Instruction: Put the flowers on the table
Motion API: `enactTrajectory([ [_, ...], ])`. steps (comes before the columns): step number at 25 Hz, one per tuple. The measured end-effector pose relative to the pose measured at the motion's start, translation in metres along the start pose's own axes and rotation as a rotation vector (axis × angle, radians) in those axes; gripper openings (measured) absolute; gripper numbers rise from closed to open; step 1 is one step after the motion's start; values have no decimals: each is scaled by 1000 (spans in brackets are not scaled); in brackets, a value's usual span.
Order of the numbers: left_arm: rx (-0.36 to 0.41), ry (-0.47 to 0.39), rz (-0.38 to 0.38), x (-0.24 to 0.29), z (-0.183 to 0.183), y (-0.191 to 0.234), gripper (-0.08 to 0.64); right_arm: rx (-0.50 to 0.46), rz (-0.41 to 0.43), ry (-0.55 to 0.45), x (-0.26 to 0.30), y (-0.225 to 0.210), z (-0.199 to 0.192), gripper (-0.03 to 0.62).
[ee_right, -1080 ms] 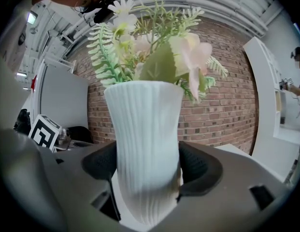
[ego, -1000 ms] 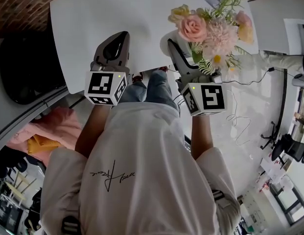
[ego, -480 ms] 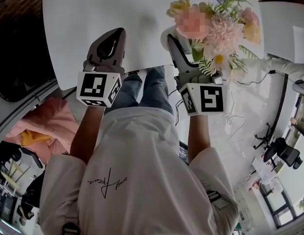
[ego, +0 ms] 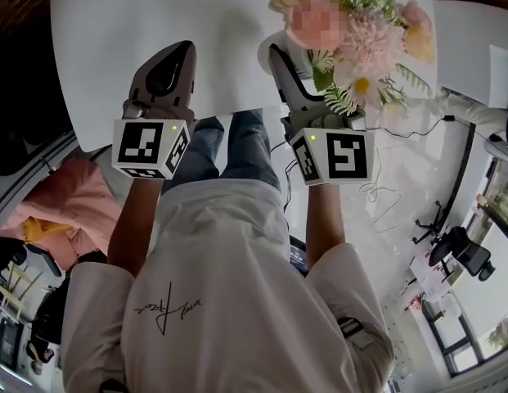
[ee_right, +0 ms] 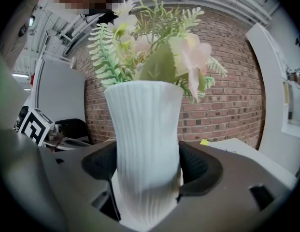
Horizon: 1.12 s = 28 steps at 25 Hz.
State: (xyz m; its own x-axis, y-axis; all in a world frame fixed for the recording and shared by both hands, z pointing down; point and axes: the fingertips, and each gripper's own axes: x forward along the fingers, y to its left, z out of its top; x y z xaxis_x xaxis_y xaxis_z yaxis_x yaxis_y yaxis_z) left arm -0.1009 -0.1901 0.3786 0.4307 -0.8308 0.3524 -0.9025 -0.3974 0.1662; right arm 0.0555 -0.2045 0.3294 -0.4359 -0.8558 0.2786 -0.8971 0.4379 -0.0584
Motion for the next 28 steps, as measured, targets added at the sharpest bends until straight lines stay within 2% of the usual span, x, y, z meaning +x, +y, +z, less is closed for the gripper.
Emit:
enactTrajectory([
  [4, -8, 15, 18, 11, -4, -2, 5, 10, 18, 25, 13, -13, -10, 391],
  [7, -12, 29, 28, 16, -8, -2, 5, 0, 38, 5, 22, -15, -12, 391],
  [12, -30, 45, 51, 24, -16, -4, 5, 15, 65, 50, 34, -21, -24, 391],
  [19, -18, 49, 58, 39, -17, -8, 5, 20, 70, 64, 44, -40, -36, 391],
  [24, -33, 48, 86, 45, -19, -7, 5, 15, 101, 16, 61, -48, -35, 391],
  [28, -40, 59, 97, 50, -25, -8, 5, 13, 104, 16, 70, -56, -37, 391],
])
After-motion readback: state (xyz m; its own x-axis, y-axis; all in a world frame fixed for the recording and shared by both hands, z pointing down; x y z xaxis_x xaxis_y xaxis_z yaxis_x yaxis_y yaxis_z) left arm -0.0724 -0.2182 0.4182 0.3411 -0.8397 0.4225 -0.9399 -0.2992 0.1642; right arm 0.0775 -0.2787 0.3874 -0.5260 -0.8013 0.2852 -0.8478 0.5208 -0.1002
